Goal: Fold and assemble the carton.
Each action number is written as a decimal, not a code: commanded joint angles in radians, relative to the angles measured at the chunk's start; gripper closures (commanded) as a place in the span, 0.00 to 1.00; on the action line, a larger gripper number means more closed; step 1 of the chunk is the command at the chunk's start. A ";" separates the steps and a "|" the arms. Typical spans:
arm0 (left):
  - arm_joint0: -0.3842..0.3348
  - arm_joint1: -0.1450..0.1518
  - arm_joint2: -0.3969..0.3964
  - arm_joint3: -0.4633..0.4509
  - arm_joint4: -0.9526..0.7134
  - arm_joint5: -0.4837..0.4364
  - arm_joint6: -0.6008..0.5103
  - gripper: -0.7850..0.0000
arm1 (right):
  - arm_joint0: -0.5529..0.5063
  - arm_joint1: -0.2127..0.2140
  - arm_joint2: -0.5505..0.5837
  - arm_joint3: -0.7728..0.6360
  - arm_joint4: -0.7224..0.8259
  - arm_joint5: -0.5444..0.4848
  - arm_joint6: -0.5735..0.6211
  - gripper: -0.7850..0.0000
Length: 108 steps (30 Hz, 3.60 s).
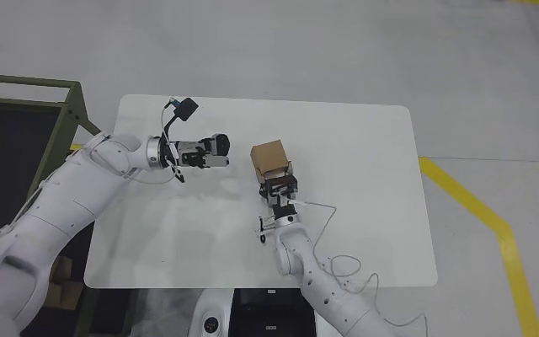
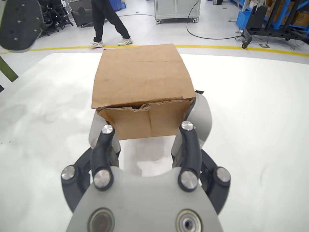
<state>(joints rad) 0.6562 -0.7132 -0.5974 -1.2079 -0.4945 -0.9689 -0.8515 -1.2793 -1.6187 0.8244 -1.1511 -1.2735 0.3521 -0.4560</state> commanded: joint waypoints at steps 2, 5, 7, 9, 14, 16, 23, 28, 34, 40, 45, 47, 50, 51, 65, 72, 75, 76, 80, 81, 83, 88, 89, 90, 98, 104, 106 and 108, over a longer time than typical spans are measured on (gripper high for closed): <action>0.007 0.008 -0.007 0.001 -0.004 -0.013 0.013 0.00 | -0.055 0.018 0.017 -0.080 -0.082 0.008 0.006 0.55; 0.014 0.016 -0.011 -0.001 -0.006 -0.021 0.021 0.00 | -0.116 0.036 0.038 -0.171 -0.152 0.003 0.022 0.57; 0.017 0.021 -0.012 -0.004 -0.009 -0.024 0.024 0.00 | -0.155 0.049 0.054 -0.230 -0.194 -0.008 0.035 0.62; 0.018 0.025 -0.011 -0.007 -0.011 -0.025 0.025 0.00 | -0.194 0.060 0.072 -0.286 -0.230 -0.022 0.045 0.76; 0.019 0.029 -0.006 -0.011 -0.016 -0.026 0.026 0.00 | -0.276 0.084 0.103 -0.397 -0.306 -0.073 0.058 0.85; 0.018 0.030 -0.004 -0.011 -0.018 -0.026 0.027 0.00 | -0.302 0.094 0.110 -0.428 -0.343 -0.115 0.071 0.93; 0.019 0.033 0.005 -0.009 -0.023 -0.029 0.029 0.00 | -0.336 0.110 0.134 -0.479 -0.387 -0.181 0.130 1.00; 0.019 0.033 0.005 -0.009 -0.023 -0.029 0.029 0.00 | -0.336 0.110 0.134 -0.479 -0.387 -0.181 0.130 1.00; 0.019 0.033 0.005 -0.009 -0.023 -0.029 0.029 0.00 | -0.336 0.110 0.134 -0.479 -0.387 -0.181 0.130 1.00; 0.053 0.034 -0.030 -0.040 0.024 -0.002 0.097 0.00 | -0.403 0.125 0.153 -0.585 -0.387 -0.217 0.006 1.00; 0.098 0.046 -0.073 -0.048 0.034 -0.029 0.126 0.00 | -0.473 0.150 0.199 -0.716 -0.361 -0.365 -0.073 1.00; 0.117 0.052 -0.089 -0.048 0.035 -0.043 0.127 0.00 | -0.503 0.160 0.215 -0.781 -0.364 -0.408 -0.081 1.00; 0.130 0.055 -0.099 -0.048 0.030 -0.043 0.130 0.00 | -0.555 0.173 0.228 -0.886 -0.379 -0.451 -0.080 1.00; 0.130 0.055 -0.099 -0.048 0.030 -0.043 0.130 0.00 | -0.572 0.176 0.232 -0.923 -0.380 -0.460 -0.077 1.00; 0.130 0.055 -0.099 -0.048 0.030 -0.043 0.130 0.00 | -0.600 0.199 0.214 -1.199 -0.139 -0.623 0.077 1.00; 0.130 0.055 -0.099 -0.048 0.030 -0.043 0.130 0.00 | -0.497 0.191 0.172 -1.199 -0.089 -0.591 0.072 1.00; 0.130 0.055 -0.099 -0.048 0.030 -0.043 0.130 0.00 | -0.468 0.185 0.137 -1.199 -0.158 -0.511 0.010 1.00; 0.130 0.055 -0.099 -0.048 0.030 -0.043 0.130 0.00 | -0.459 0.183 0.131 -1.199 -0.168 -0.481 -0.005 1.00; 0.130 0.055 -0.099 -0.048 0.030 -0.043 0.130 0.00 | -0.413 0.174 0.114 -1.199 -0.198 -0.395 -0.043 1.00; 0.130 0.055 -0.099 -0.048 0.030 -0.043 0.130 0.00 | -0.404 0.172 0.113 -1.199 -0.214 -0.369 -0.049 1.00; 0.130 0.055 -0.099 -0.048 0.030 -0.043 0.130 0.00 | -0.389 0.170 0.111 -1.199 -0.244 -0.328 -0.052 1.00; 0.130 0.055 -0.099 -0.048 0.030 -0.043 0.130 0.00 | -0.372 0.169 0.111 -1.199 -0.363 -0.162 -0.046 1.00; 0.130 0.055 -0.099 -0.048 0.030 -0.043 0.130 0.00 | -0.370 0.170 0.110 -1.199 -0.390 -0.121 -0.045 1.00; 0.130 0.055 -0.099 -0.048 0.030 -0.043 0.130 0.00 | -0.364 0.170 0.107 -1.199 -0.415 -0.076 -0.046 1.00; 0.130 0.055 -0.099 -0.048 0.030 -0.043 0.130 0.00 | -0.291 0.200 0.064 -1.199 -0.636 0.200 0.033 1.00; 0.130 0.055 -0.099 -0.048 0.030 -0.043 0.130 0.00 | -0.227 0.235 0.025 -1.199 -0.847 0.231 0.209 1.00; 0.130 0.055 -0.099 -0.048 0.030 -0.043 0.130 0.00 | -0.204 0.242 0.015 -1.199 -0.950 0.243 0.286 1.00; 0.130 0.055 -0.099 -0.048 0.030 -0.043 0.130 0.00 | -0.183 0.241 0.005 -1.199 -1.041 0.264 0.353 1.00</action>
<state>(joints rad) 0.7860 -0.6586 -0.6968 -1.2561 -0.4649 -1.0123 -0.7212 -1.4739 -1.3767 0.8346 -2.3500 -2.2500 0.6039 -0.1491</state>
